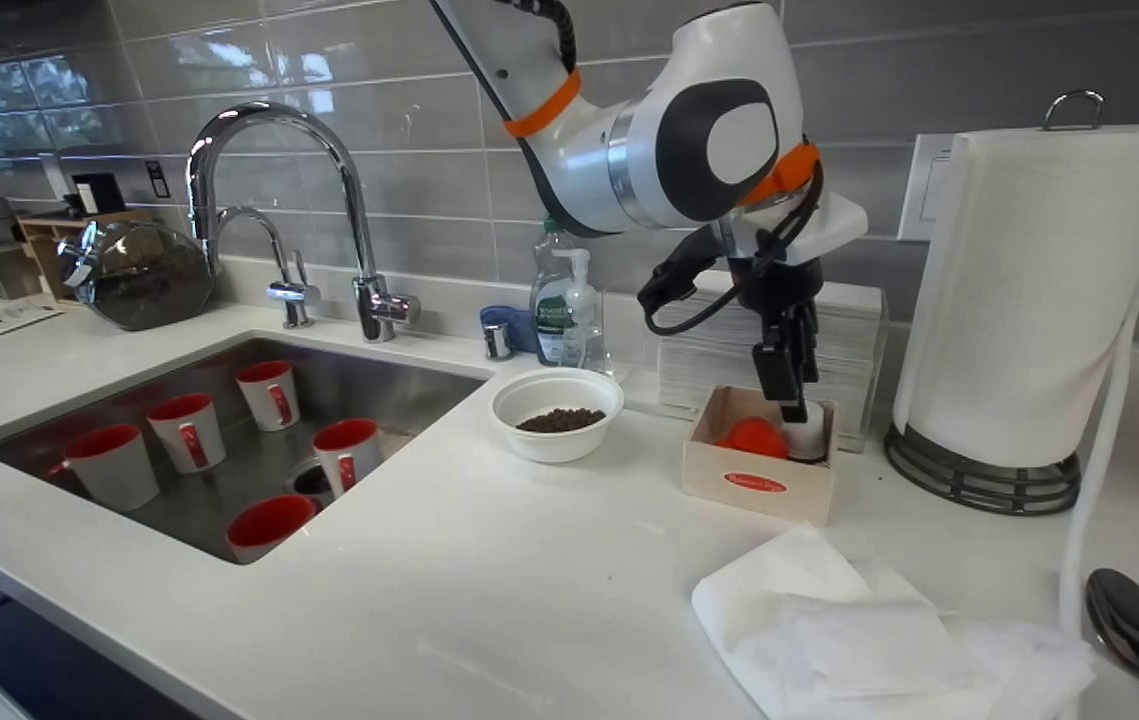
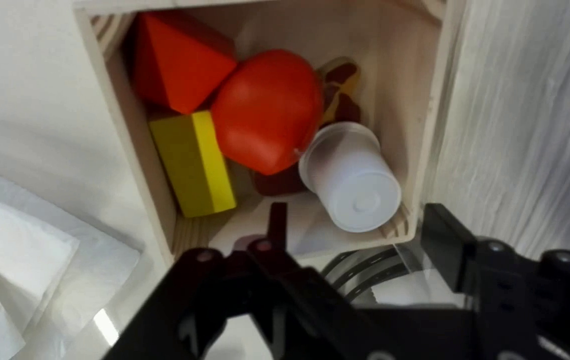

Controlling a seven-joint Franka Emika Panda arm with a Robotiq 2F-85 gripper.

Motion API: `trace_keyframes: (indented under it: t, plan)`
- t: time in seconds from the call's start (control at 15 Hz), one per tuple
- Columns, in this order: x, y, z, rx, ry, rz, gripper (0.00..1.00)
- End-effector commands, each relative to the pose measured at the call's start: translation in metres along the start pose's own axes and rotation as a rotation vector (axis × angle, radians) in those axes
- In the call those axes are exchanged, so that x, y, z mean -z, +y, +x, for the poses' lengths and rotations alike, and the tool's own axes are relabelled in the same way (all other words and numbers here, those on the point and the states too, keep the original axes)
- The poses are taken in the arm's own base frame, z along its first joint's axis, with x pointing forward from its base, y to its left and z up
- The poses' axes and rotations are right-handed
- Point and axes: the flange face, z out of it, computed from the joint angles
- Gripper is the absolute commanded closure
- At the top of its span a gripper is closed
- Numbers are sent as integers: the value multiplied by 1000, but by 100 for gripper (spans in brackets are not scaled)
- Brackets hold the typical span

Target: Pick up the white cup from the counter and put it in the box

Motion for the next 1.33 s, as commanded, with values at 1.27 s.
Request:
trace_keyframes:
  t: [1.27]
  plan:
    - [137, 23, -37, 300, -64, 55, 0]
